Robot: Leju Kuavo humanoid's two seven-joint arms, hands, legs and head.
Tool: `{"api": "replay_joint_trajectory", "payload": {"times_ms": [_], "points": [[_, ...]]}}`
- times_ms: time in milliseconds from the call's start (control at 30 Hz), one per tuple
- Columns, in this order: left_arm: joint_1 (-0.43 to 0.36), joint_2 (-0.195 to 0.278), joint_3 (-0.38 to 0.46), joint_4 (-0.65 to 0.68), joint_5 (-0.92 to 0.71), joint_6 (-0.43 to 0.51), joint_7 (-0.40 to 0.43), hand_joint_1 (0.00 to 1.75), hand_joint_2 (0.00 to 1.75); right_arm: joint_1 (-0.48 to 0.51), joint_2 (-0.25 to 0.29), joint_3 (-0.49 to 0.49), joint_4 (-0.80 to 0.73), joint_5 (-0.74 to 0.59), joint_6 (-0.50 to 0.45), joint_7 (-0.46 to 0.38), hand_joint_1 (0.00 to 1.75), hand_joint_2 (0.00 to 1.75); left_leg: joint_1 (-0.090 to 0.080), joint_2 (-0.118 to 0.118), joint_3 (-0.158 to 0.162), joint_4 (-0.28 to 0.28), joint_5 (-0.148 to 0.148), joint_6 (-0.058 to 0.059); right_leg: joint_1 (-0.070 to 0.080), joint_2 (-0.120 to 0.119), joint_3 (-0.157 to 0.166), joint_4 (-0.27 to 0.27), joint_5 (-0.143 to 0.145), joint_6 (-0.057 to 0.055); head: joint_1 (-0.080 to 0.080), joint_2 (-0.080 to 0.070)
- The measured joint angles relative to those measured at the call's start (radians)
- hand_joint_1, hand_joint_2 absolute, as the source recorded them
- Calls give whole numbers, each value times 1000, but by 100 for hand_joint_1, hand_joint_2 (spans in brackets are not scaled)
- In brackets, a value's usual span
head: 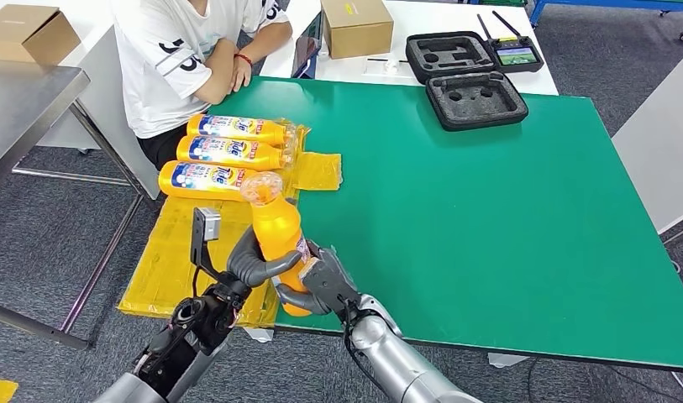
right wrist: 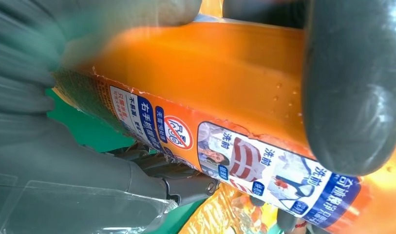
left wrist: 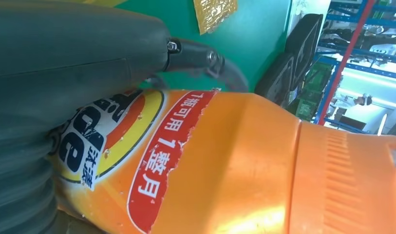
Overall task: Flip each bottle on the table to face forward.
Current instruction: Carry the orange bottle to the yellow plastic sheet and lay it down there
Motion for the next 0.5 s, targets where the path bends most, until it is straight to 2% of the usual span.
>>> {"api": "replay_joint_trajectory", "payload": {"times_ms": [67,300,333,433,467,500], "points": [[2,1,0,-1,0,0,0,175,175,-2,0,2,4,0,0,0,175,175,0,0,0,0,0,0,0,0,0,0,0,0,0,0],[10,5,-1,-24,-37,26,-16,175,175,-7,5,4,16,-6,-2,-11,175,175,0,0,0,0,0,0,0,0,0,0,0,0,0,0],[11,6,-2,-27,-40,30,-22,175,175,-8,5,4,18,-6,-3,-14,167,175,0,0,0,0,0,0,0,0,0,0,0,0,0,0],[12,7,-4,-36,-53,45,-38,175,175,-13,7,8,21,-6,-8,-18,36,175,0,0,0,0,0,0,0,0,0,0,0,0,0,0],[11,7,-4,-40,-56,53,-43,175,175,-14,9,10,22,-6,-13,-19,0,131,0,0,0,0,0,0,0,0,0,0,0,0,0,0],[11,7,-3,-44,-60,65,-49,175,175,-15,11,12,22,-7,-19,-19,0,87,0,0,0,0,0,0,0,0,0,0,0,0,0,0]]}}
